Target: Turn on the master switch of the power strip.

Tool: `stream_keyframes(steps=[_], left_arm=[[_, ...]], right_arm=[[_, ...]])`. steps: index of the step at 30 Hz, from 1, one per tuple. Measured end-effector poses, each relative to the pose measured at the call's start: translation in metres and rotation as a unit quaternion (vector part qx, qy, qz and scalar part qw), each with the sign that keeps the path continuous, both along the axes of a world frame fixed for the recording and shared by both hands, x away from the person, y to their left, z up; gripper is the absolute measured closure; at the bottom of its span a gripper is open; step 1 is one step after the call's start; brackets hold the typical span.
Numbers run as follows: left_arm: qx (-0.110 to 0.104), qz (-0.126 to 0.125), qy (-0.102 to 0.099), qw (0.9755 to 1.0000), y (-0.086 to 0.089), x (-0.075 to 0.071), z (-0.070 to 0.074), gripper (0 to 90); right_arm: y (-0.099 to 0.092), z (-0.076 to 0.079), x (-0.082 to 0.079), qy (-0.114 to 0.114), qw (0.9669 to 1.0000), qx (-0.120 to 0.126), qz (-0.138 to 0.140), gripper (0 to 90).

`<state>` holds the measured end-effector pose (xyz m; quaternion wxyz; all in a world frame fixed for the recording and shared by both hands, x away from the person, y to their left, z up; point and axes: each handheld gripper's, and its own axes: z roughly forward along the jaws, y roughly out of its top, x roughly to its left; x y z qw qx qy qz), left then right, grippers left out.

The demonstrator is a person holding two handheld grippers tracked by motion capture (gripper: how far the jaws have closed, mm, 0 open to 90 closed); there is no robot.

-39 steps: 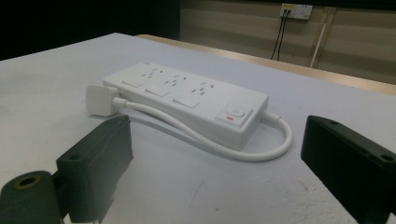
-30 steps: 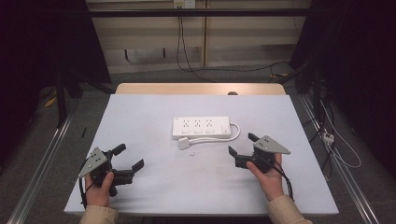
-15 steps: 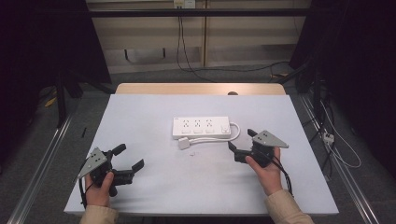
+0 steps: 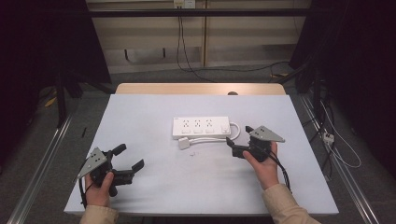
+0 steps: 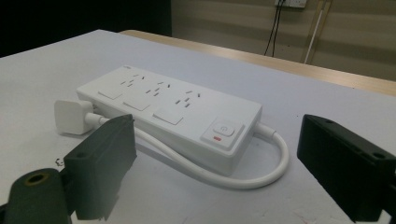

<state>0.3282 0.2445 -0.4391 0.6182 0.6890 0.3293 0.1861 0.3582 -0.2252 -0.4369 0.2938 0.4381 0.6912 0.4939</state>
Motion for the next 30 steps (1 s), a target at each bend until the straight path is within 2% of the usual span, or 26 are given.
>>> stream_keyframes(steps=[14, 30], left_arm=[[-0.001, -0.001, 0.001, 1.0000, 0.000, 0.001, -0.001, 2.7], [-0.002, -0.002, 0.002, 1.0000, 0.000, 0.001, -0.001, 2.7]], right_arm=[[0.003, -0.001, 0.012, 0.008, 0.9999, -0.003, -0.008, 14.4], [0.007, 0.000, 0.023, 0.015, 0.9998, -0.014, -0.005, 28.9]])
